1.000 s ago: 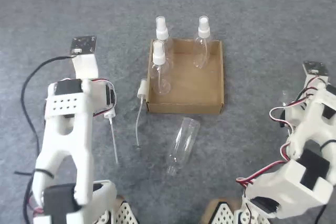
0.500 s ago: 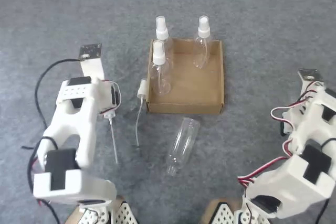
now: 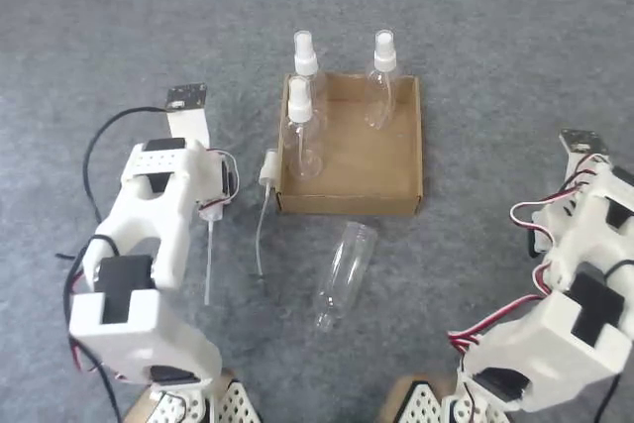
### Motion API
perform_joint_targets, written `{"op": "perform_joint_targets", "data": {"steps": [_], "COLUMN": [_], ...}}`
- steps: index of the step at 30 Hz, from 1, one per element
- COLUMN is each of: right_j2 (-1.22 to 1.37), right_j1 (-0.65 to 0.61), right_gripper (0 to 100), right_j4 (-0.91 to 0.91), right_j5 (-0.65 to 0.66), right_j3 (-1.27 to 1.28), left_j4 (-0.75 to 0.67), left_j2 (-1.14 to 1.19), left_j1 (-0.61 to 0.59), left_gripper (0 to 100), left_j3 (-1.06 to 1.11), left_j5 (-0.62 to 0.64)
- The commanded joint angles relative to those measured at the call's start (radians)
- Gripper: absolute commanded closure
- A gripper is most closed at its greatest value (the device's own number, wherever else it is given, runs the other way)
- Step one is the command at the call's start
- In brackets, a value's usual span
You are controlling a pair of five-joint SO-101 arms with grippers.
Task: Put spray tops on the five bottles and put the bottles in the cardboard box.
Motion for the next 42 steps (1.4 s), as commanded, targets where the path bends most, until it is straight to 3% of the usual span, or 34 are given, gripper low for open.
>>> {"op": "perform_joint_targets", "data": {"steps": [1, 9, 18, 22, 35, 42], "right_j2": [-0.004, -0.004, -0.016, -0.018, -0.01, -0.016], "right_j1": [0.015, 0.012, 0.008, -0.035, -0.051, -0.074], "right_gripper": [78.6, 78.6, 78.6, 78.6, 78.9, 78.9], "right_j4": [0.012, 0.004, 0.004, 0.015, 0.013, 0.059], "right_j5": [0.018, 0.02, 0.011, 0.011, 0.02, 0.009], "right_j3": [-0.009, 0.018, 0.014, 0.02, 0.017, 0.015], "left_j4": [0.005, 0.049, 0.144, 0.104, -0.192, -0.21], "left_j2": [0.0, -0.08, -0.48, -0.574, -0.586, -0.586], "left_j1": [0.003, 0.003, 0.052, 0.08, 0.075, 0.08], "left_gripper": [96, 99, 99, 99, 99, 99], "left_j3": [-0.056, -0.042, 0.139, 0.237, 0.472, 0.484], "left_j5": [0.011, 0.003, 0.0, -0.087, -0.029, -0.029]}}
